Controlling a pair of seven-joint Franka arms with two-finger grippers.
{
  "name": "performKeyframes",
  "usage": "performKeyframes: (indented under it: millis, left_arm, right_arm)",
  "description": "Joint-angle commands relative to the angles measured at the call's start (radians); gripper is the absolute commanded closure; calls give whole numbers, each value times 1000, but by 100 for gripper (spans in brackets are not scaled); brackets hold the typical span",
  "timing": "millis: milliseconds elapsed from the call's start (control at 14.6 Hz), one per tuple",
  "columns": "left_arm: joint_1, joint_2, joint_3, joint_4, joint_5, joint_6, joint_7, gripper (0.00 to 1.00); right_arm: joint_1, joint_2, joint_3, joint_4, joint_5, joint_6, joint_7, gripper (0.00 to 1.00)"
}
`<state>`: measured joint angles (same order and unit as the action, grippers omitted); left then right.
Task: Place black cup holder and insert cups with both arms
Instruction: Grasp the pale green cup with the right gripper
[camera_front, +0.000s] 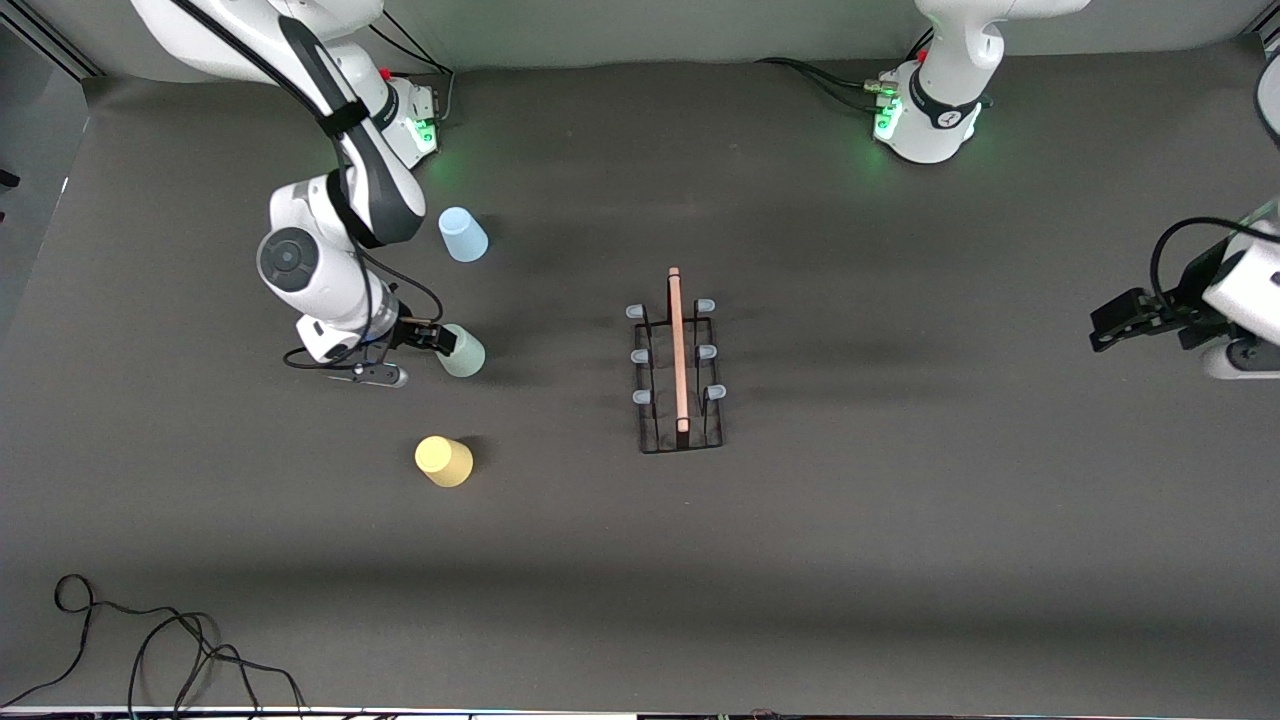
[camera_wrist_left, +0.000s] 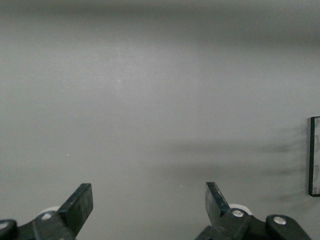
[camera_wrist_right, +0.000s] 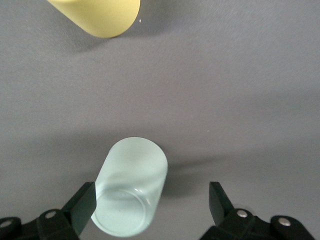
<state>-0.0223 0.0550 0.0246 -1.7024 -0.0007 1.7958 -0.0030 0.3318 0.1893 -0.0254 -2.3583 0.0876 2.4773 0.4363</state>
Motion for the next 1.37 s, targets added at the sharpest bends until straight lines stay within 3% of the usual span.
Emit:
performKeyframes:
  millis: [0,342,410,547,957,1299]
  left_arm:
    - [-25,35,-14,52,16,-41,17,0]
    - [-34,43,-11,119,16,-162,44,0]
    - [-33,46,-11,142,16,-176,44,0]
    - [-33,49,-8,179,16,-208,49,0]
    - [-18,36,-14,214,16,-297,81,0]
    - [-16,31,-5,228,13,-299,97,0]
  right_arm:
    - [56,32,-5,1,14,46,84,0]
    - [58,59,-5,-1,14,49,84,0]
    - [59,61,-5,-1,14,49,84,13]
    - [59,56,-5,1,14,49,82,97]
    - [61,-16,-4,20,14,3,105,100]
    - [64,-67,-2,230,14,-343,186,100]
